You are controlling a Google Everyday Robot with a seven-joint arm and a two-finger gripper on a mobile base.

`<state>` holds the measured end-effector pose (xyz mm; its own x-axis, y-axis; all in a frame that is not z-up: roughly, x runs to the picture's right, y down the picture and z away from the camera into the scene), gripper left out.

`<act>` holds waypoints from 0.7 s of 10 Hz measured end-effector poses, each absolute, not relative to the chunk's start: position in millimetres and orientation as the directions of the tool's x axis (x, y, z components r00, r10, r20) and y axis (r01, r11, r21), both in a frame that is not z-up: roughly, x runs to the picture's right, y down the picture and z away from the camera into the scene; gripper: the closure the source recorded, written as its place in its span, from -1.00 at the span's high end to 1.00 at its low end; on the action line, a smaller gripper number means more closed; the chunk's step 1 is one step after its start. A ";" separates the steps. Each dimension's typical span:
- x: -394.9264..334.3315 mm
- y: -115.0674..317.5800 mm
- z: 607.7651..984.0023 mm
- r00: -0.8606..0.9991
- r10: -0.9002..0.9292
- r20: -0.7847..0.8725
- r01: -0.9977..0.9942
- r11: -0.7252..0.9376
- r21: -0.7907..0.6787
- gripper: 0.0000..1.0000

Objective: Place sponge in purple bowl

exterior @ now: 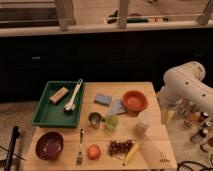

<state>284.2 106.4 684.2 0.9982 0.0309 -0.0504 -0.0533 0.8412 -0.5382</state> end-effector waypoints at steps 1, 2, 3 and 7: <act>284.2 106.4 684.2 0.998 0.031 -0.050 -0.053 0.841 -0.538 0.60; 283.1 106.5 685.5 0.998 0.029 -0.048 -0.050 0.842 -0.537 0.60; 275.3 104.0 691.0 0.999 0.015 -0.040 -0.034 0.844 -0.535 0.60; 225.3 94.7 710.3 1.000 -0.017 -0.004 0.012 0.849 -0.528 0.60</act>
<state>225.3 94.7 710.3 0.9998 -0.0172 -0.0043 0.0123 0.8494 -0.5276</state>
